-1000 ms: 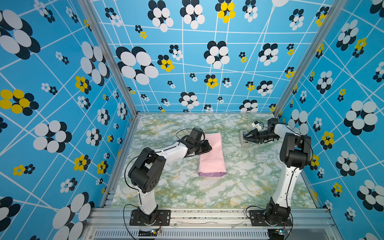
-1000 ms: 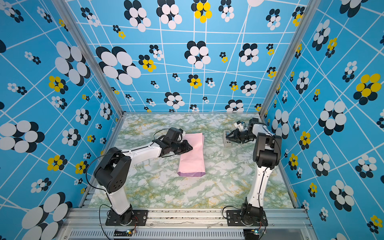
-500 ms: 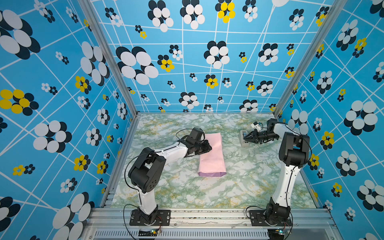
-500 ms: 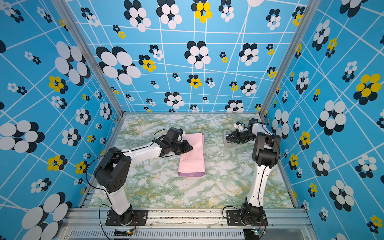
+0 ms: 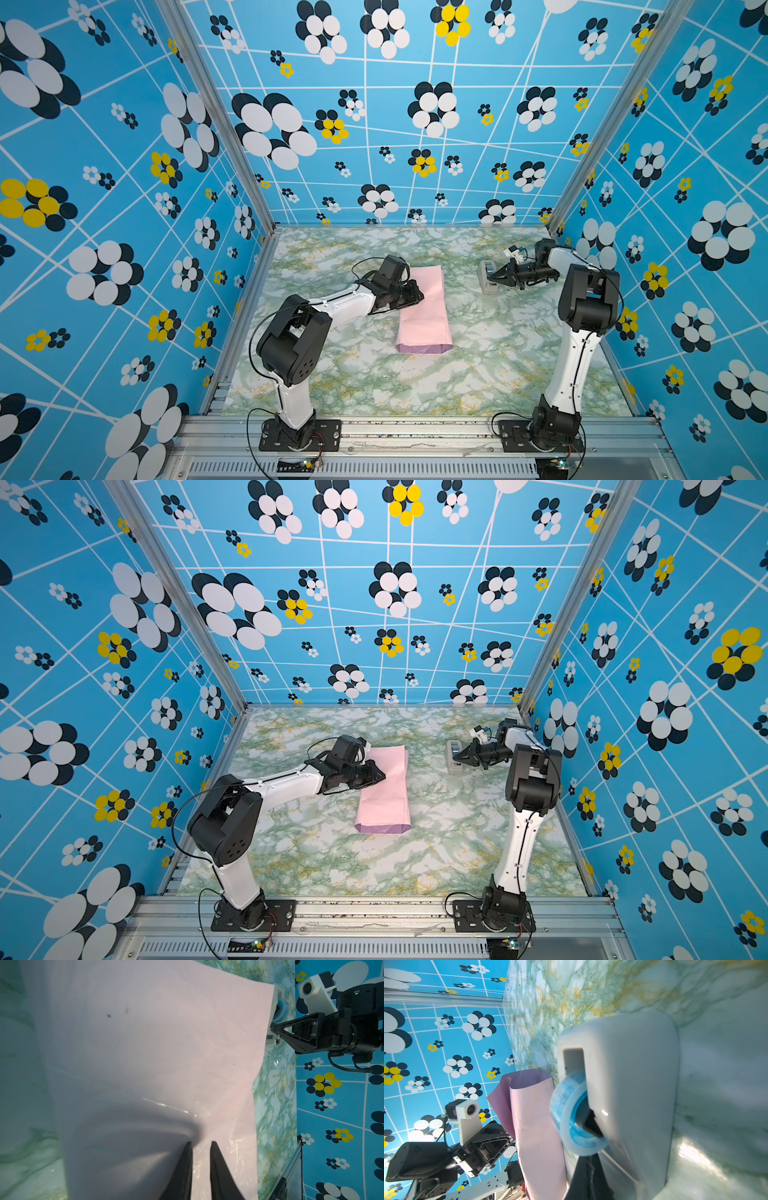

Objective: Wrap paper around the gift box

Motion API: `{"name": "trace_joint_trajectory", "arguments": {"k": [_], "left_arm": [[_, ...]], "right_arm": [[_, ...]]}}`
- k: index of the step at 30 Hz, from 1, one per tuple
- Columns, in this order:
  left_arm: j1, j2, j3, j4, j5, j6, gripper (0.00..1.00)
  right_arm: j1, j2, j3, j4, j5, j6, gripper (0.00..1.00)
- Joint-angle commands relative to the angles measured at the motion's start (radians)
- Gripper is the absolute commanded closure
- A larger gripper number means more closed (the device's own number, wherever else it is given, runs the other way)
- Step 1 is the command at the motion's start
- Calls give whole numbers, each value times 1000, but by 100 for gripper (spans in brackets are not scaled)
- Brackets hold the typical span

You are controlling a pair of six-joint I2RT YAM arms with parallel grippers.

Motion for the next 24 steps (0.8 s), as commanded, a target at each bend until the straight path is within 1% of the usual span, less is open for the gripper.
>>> {"name": "trace_joint_trajectory", "arguments": {"k": [1,5,11,19,20,21,24], "left_arm": [[-3,33,-42,-84,-50,1,80],[-3,35,-39,-82,-51,3,80],[-4,33,-36,-83,-50,1,80],[-3,31,-34,-84,-53,5,80],[-3,31,-36,-84,-53,4,80],[-3,30,-36,-84,-53,5,80],[-3,29,-42,-82,-57,5,80]], "right_arm": [[-1,-25,-17,26,-84,47,100],[-2,-34,-29,45,-106,76,100],[-5,-69,-49,67,-104,120,100],[-16,-101,-93,124,-123,219,100],[-17,-132,-94,131,-125,230,100],[-17,-138,-128,138,-126,247,100],[-23,-150,-151,171,-132,294,100]]}}
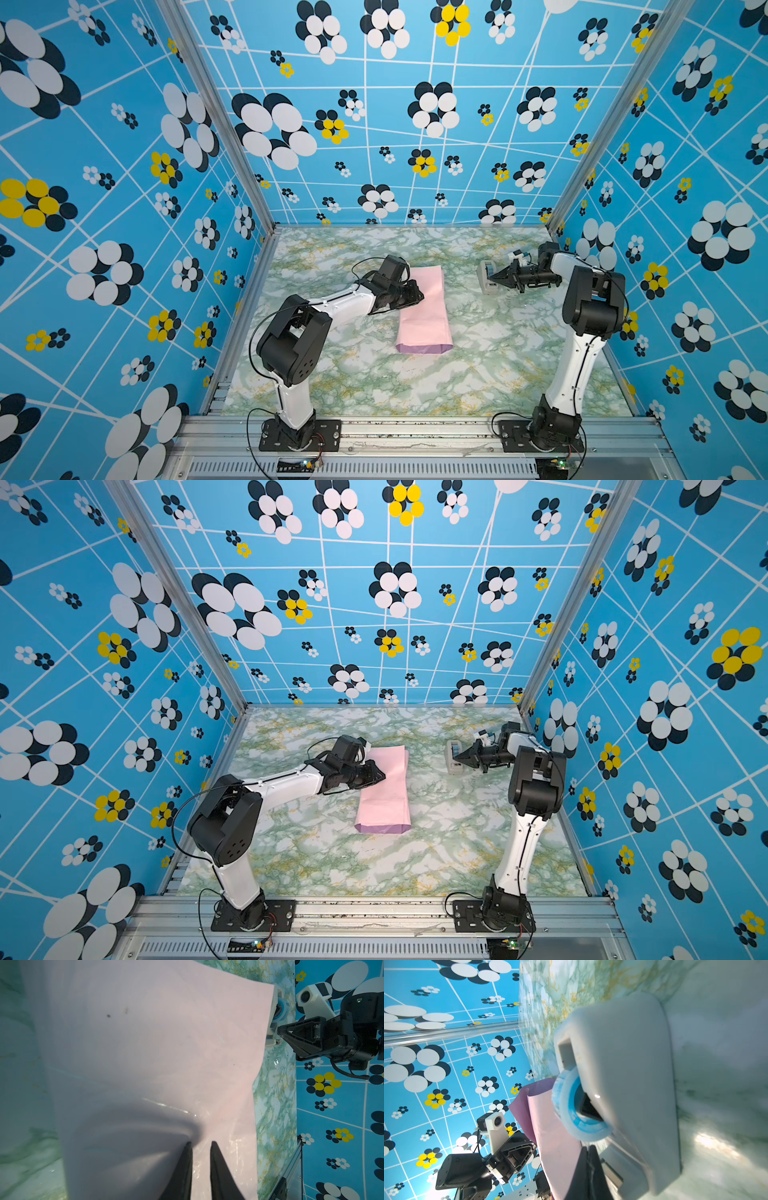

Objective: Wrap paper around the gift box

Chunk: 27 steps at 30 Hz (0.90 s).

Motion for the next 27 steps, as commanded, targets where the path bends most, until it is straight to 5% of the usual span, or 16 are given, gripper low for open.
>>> {"name": "trace_joint_trajectory", "arguments": {"k": [1,16,27], "left_arm": [[-3,29,-43,-82,-56,5,80],[-3,29,-54,-73,-58,2,80],[-3,29,-66,-69,-60,1,80]], "right_arm": [[-8,-73,-20,32,-85,75,100],[-12,-138,-81,106,-145,168,100],[-16,-204,-137,-70,-38,44,100]]}}
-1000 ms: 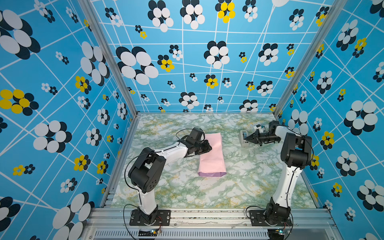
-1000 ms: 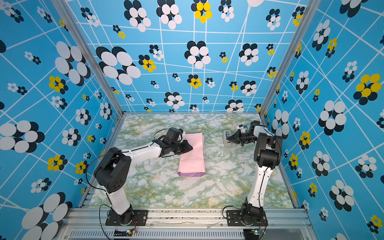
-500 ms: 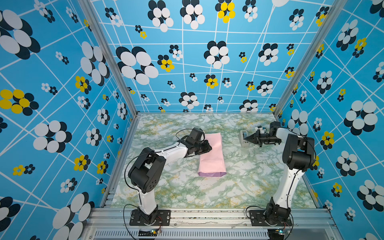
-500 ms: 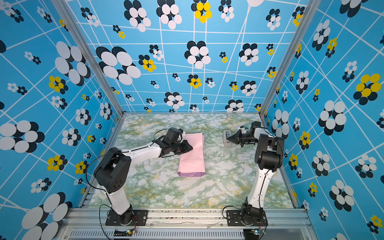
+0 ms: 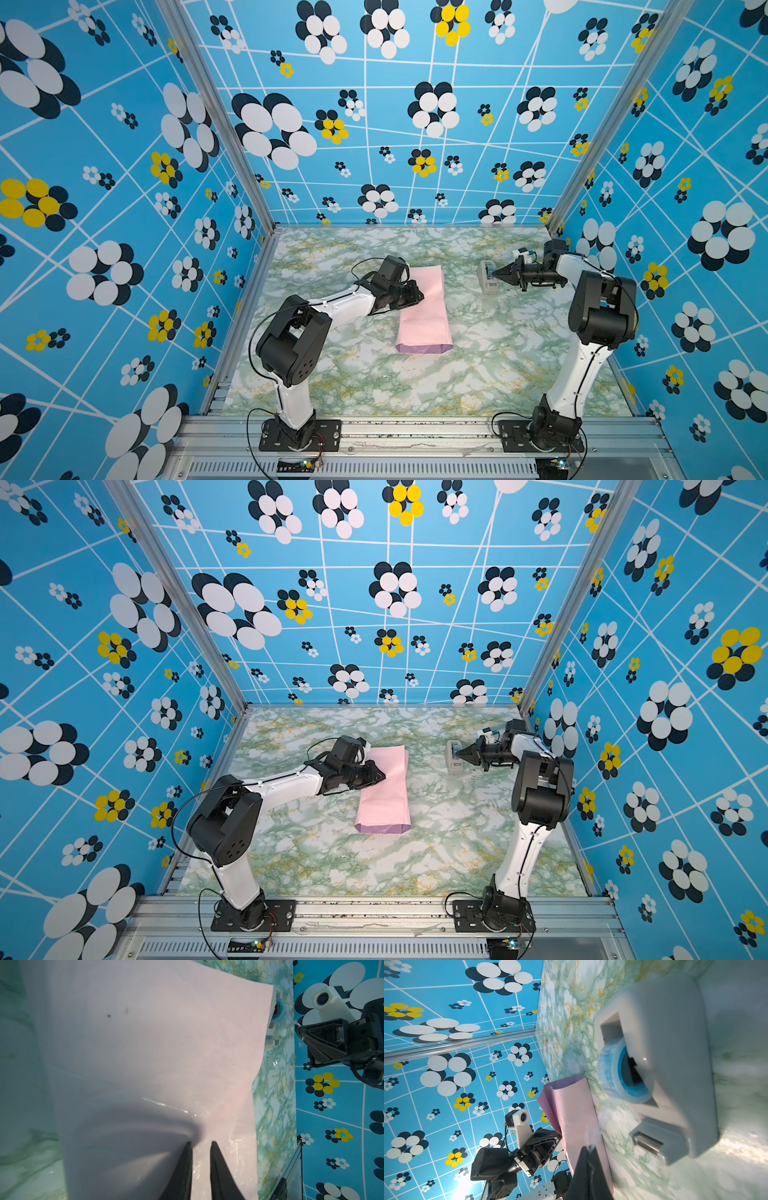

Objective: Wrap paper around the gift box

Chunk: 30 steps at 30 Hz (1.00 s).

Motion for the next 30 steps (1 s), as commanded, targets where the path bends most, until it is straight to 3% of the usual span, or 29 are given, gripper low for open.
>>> {"name": "trace_joint_trajectory", "arguments": {"k": [1,11,30], "left_arm": [[-3,33,-53,-88,-59,3,80],[-3,10,-59,-85,-61,3,80],[-7,13,-53,-87,-62,4,80]], "right_arm": [[-10,-84,-49,-99,11,-55,100],[-12,-163,-179,-66,114,-44,100],[-11,-142,-350,131,138,47,100]]}}
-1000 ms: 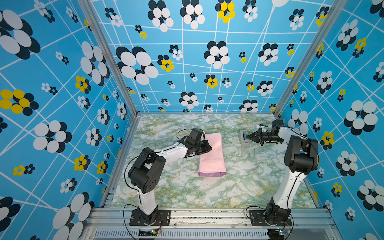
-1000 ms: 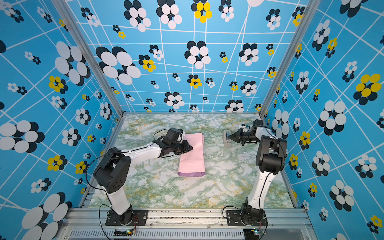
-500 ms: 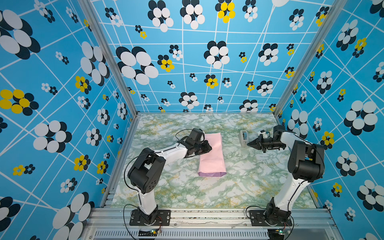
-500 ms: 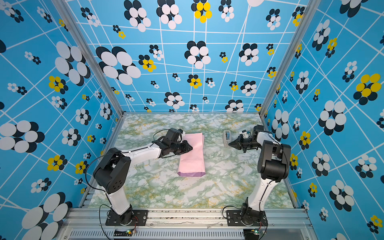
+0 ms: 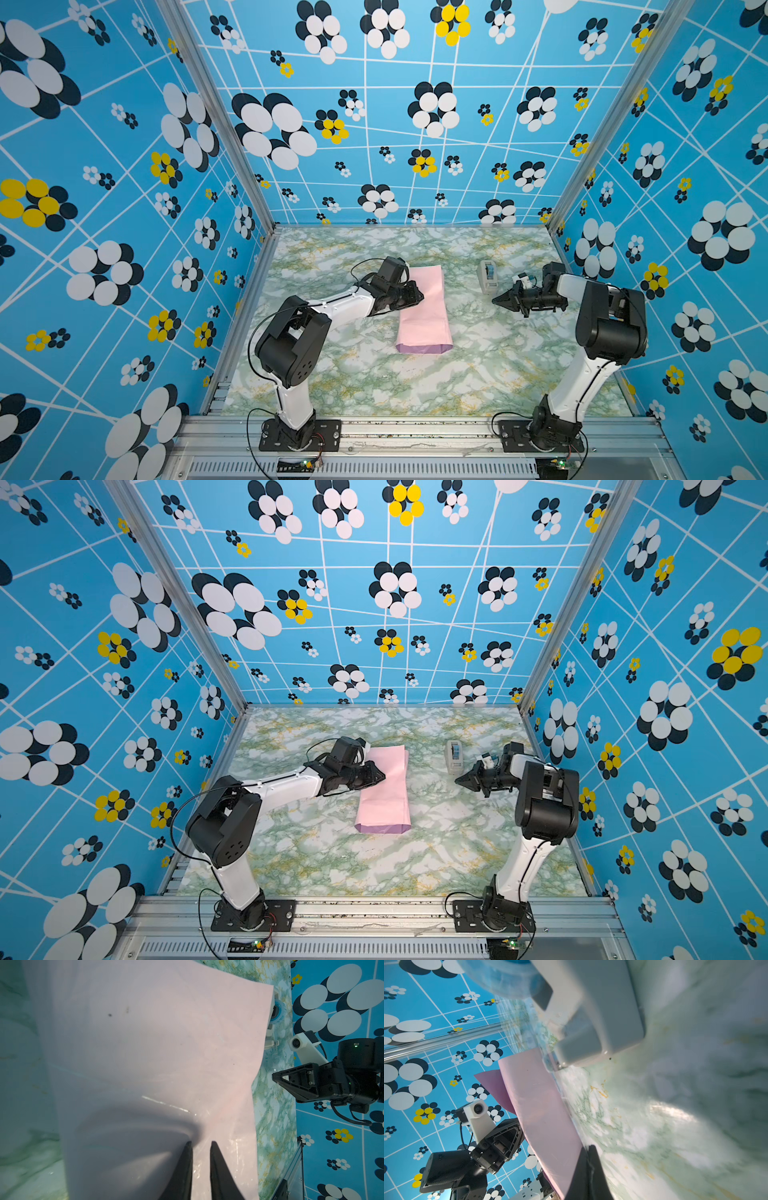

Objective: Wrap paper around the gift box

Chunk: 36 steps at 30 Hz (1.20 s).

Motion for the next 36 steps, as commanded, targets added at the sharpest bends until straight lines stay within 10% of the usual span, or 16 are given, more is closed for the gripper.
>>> {"name": "trace_joint_trajectory", "arguments": {"k": [1,36], "left_arm": [[-7,21,-33,-109,-54,4,80],[-14,32,-22,-120,-57,8,80]], "right_arm": [[-3,6,-25,40,18,43,100],[55,-18,-74,35,260,59,100]]}}
